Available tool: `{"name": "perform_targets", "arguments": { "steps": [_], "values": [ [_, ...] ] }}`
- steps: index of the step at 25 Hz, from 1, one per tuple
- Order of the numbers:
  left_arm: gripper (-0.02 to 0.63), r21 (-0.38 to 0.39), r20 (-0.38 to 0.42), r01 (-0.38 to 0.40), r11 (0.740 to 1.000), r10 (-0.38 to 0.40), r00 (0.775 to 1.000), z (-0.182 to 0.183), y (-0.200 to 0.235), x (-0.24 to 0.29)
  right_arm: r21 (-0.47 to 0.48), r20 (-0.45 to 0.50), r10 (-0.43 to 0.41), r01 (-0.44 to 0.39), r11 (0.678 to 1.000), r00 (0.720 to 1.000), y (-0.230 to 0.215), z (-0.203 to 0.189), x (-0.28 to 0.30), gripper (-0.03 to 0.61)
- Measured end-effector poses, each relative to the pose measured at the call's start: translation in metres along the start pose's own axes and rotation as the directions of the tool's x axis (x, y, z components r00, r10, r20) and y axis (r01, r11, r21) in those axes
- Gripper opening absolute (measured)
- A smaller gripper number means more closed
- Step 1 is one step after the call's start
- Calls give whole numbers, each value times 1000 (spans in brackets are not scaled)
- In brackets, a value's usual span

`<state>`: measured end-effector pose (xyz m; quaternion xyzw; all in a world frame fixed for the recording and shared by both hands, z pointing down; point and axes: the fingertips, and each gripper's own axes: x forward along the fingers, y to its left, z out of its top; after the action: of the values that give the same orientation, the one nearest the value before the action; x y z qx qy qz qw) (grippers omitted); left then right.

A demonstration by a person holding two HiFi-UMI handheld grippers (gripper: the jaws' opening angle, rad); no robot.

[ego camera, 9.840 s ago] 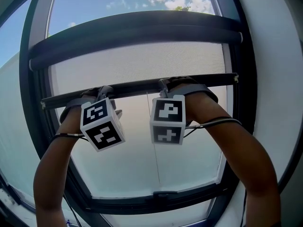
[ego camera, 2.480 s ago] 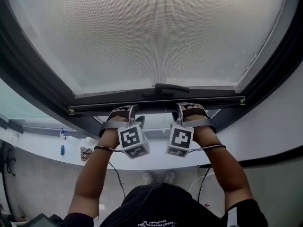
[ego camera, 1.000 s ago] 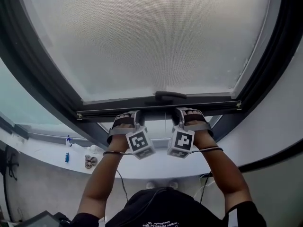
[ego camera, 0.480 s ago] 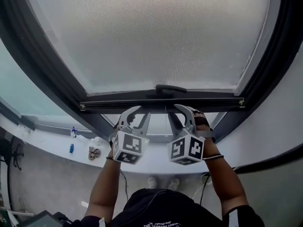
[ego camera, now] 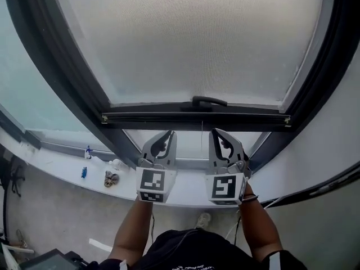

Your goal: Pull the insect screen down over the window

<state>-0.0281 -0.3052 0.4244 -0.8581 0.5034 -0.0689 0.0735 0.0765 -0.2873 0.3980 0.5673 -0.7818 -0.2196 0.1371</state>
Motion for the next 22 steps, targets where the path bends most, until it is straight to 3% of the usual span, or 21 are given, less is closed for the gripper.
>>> {"name": "perform_targets", "arguments": {
  "steps": [1,6,11,22],
  "values": [
    [6,-13,10,-8,1000,8,1000,1,3,-6,6,9,-8,8,1000,1000,3,4,-4,4],
    [2,-107,51,-12,994,18,999,3,12,-44,172,10,-76,73,982,997,13,15,-32,3],
    [2,-129,70,-4,992,13,997,-5,9,-88,281,-38,-107,113,953,994,42,15,-69,3],
    [2,-174,103,67,982,-49,993,-7,-24,-176,381,-85,-160,181,907,983,78,27,-163,3]
  ]
}}
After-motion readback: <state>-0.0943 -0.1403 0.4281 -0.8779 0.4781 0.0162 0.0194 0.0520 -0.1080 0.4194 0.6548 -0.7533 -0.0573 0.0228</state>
